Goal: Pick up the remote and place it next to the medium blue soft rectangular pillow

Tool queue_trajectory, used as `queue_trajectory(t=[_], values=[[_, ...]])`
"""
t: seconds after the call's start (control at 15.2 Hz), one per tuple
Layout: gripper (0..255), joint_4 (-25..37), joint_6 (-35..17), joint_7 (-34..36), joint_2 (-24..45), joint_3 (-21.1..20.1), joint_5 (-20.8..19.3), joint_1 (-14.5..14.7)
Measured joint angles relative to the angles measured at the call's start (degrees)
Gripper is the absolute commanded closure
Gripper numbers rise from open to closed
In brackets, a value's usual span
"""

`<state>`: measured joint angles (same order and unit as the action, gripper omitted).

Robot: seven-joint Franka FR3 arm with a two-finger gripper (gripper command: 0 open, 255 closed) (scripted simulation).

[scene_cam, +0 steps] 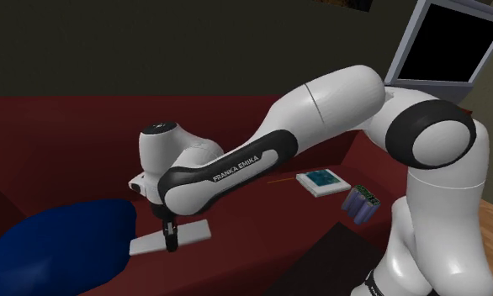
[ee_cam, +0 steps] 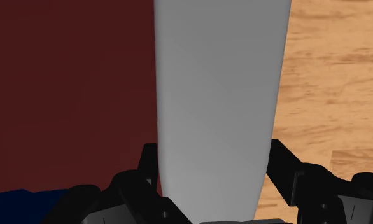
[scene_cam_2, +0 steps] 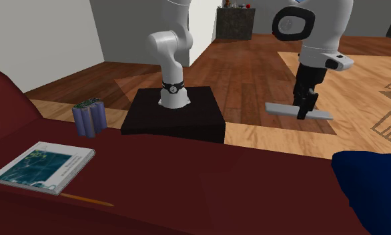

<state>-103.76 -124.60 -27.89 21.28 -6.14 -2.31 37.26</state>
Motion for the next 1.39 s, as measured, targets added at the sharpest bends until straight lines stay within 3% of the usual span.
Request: queue_trajectory(t=[0.26, 1.39], values=[[255, 2.11, -1.01, 1.44, 3.15, -0.17, -0.49, 1.03], [255, -0.06, -10.74, 2.13, 10.74, 0.45, -1.53, 1.48]])
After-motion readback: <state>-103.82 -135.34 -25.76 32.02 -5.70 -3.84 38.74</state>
